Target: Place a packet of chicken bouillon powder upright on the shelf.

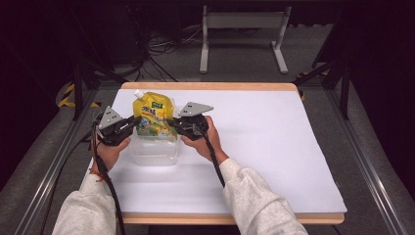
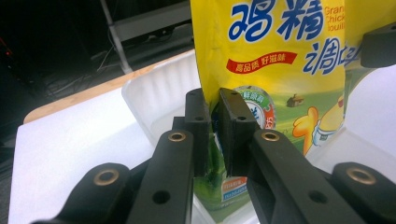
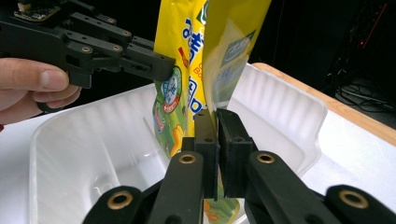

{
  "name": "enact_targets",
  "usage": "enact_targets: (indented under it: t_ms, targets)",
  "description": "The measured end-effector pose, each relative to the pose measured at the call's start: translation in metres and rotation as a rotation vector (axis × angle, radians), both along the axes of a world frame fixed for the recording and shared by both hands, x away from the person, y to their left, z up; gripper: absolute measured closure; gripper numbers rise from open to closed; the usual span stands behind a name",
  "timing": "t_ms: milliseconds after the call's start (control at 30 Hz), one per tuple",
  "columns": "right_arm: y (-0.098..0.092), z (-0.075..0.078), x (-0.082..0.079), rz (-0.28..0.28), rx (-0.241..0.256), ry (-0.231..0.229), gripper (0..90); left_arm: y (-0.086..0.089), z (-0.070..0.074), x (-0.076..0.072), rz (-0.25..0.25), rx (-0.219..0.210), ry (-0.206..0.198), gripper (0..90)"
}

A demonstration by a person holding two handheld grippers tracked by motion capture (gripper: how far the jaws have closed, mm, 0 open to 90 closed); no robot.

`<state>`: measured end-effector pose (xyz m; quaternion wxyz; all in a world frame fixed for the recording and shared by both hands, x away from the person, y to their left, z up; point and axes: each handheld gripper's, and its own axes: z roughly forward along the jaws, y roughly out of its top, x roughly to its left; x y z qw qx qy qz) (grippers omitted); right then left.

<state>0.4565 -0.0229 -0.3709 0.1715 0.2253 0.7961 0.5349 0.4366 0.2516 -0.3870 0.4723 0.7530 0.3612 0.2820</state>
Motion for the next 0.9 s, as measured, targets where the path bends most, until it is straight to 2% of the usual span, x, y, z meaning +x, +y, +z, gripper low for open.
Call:
enact_targets:
  t_ms: [333, 500, 767, 900]
  targets:
    - [0.004, -0.006, 0.000, 0.012, -0.040, 0.027, 86.5, 0.001, -0.007, -0.003, -0.005, 0.045, 0.033, 82.4]
    - [0.005, -0.009, 0.000, 0.013, -0.042, 0.031, 86.4, 0.000, -0.009, -0.004, 0.001, 0.058, 0.044, 82.4]
    - [0.007, -0.011, -0.001, 0.010, -0.037, 0.032, 86.4, 0.002, -0.011, -0.004, 0.004, 0.046, 0.052, 81.8]
    - [0.006, -0.009, -0.001, 0.003, -0.055, 0.022, 83.0, 0.003, -0.011, -0.006, 0.013, 0.029, 0.060, 78.7]
